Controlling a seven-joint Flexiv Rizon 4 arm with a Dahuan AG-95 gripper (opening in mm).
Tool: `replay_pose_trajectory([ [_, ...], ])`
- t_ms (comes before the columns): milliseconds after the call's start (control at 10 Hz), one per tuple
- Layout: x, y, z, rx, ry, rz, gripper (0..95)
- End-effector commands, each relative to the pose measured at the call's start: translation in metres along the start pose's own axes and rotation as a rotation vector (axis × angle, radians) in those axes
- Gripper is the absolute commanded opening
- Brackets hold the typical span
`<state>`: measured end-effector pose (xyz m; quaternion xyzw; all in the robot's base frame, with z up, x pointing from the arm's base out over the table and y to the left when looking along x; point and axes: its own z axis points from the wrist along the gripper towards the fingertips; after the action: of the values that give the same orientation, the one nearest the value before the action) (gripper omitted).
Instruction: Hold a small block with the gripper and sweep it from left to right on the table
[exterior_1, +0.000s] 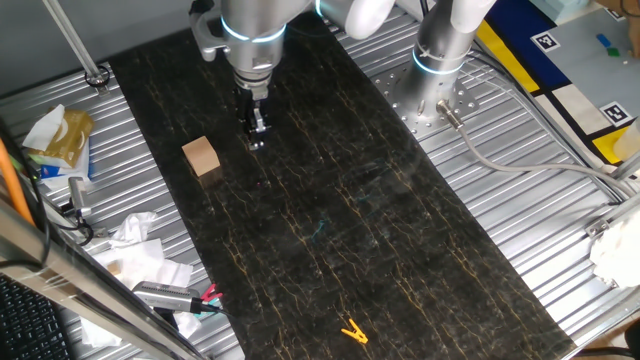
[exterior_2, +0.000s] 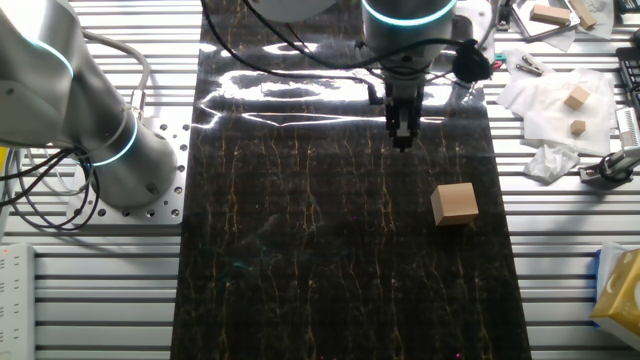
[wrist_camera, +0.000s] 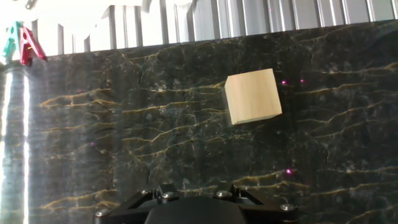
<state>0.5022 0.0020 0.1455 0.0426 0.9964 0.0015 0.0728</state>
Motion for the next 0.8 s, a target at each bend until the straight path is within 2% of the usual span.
replay_pose_trajectory([
  [100, -0.005, -0.003, 0.000, 0.001, 0.002, -0.010, 38.0],
  [800, -0.025, -0.021, 0.007, 0.004, 0.005, -0.045, 38.0],
])
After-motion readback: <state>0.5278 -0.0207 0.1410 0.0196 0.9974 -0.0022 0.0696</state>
